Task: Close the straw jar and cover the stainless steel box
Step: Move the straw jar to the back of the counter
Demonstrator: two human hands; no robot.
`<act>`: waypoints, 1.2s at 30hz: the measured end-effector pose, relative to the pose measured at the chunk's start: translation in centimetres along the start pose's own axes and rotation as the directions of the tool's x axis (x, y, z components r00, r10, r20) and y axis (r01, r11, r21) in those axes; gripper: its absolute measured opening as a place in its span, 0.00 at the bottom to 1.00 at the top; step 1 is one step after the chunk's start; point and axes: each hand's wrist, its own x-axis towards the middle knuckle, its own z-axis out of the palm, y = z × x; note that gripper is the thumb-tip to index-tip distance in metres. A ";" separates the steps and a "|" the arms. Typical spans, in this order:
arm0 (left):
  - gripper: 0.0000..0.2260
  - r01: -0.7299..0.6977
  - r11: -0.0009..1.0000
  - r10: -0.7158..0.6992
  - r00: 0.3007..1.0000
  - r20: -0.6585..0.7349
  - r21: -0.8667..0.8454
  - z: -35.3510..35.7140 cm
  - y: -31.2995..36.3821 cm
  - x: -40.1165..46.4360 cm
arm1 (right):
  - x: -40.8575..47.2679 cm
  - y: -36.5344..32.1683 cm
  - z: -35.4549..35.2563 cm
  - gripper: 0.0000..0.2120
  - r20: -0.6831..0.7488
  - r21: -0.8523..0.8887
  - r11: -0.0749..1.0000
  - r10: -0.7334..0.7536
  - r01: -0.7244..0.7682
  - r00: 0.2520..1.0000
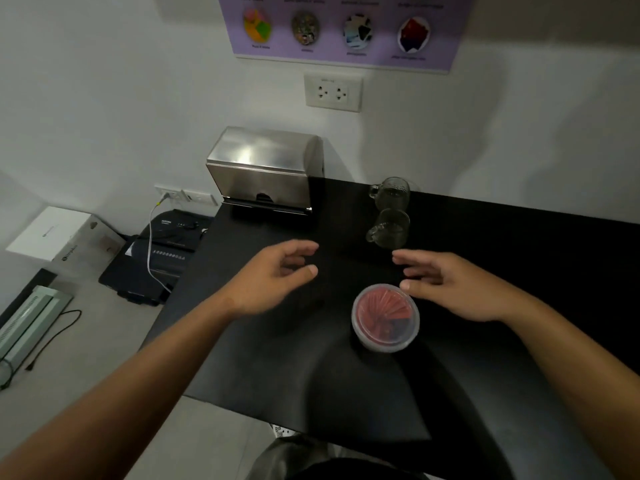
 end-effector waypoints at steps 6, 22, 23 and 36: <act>0.28 0.079 0.997 -0.079 0.995 0.067 -0.006 6.4 -1.5 -2.0 | -2.0 3.7 3.3 0.39 -0.037 -0.163 0.986 0.019 -0.025 0.999; 0.30 -0.093 0.996 0.091 0.992 -0.086 -0.016 13.6 -2.2 -3.7 | -2.5 5.1 8.9 0.49 -0.117 -0.218 0.972 0.066 -0.090 0.991; 0.30 -0.084 0.996 0.082 0.993 -0.086 -0.027 13.5 -2.4 -3.7 | -2.3 5.0 8.9 0.49 -0.105 -0.225 0.970 0.065 -0.088 0.992; 0.29 -0.079 0.995 0.070 0.989 -0.131 -0.065 9.7 -4.8 -0.9 | 3.1 2.7 9.1 0.46 -0.109 -0.282 0.957 0.042 -0.071 0.993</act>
